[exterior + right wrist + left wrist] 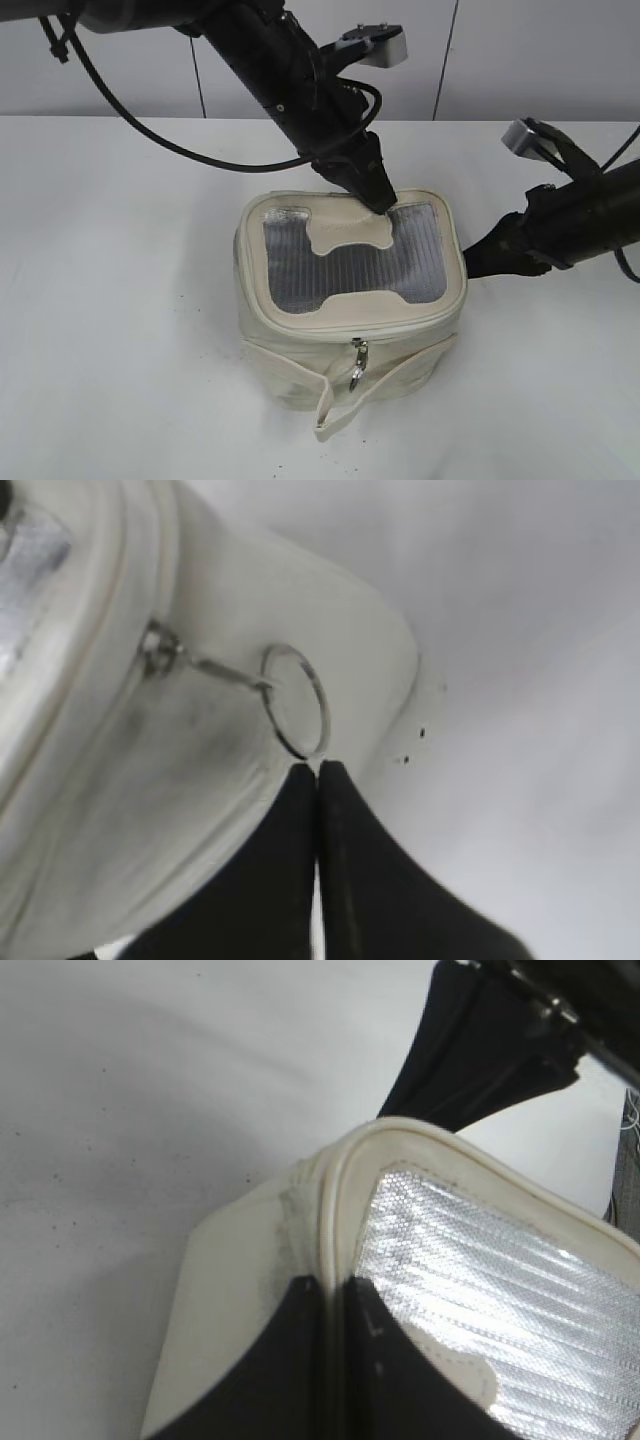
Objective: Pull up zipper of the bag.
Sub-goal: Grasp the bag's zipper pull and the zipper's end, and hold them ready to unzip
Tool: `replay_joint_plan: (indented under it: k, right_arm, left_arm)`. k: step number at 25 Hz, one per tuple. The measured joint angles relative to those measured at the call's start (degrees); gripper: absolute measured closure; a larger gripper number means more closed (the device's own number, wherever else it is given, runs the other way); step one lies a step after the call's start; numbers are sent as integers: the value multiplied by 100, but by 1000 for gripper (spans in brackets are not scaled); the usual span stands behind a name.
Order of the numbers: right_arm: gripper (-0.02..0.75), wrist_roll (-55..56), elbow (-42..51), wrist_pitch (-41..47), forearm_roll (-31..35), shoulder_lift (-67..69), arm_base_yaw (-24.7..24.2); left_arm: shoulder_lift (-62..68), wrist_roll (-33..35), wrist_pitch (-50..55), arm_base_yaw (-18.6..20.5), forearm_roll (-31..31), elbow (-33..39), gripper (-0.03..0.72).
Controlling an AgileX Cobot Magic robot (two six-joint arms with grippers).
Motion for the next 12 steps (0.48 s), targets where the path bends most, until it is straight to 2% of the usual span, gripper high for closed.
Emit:
replay_joint_plan:
  k: [4, 8, 10, 12]
  right_arm:
    - [733, 637, 0, 5, -709, -411, 0]
    - [729, 747, 0, 5, -897, -628, 0]
    - [668, 732, 0, 9, -916, -632, 0]
    - [552, 649, 0, 51, -913, -632, 0]
  left_arm:
    - [0, 5, 0, 0, 0, 0, 646]
    - [0, 5, 0, 0, 0, 0, 646]
    - [0, 5, 0, 0, -4, 0, 646]
    - [0, 5, 0, 0, -4, 0, 646]
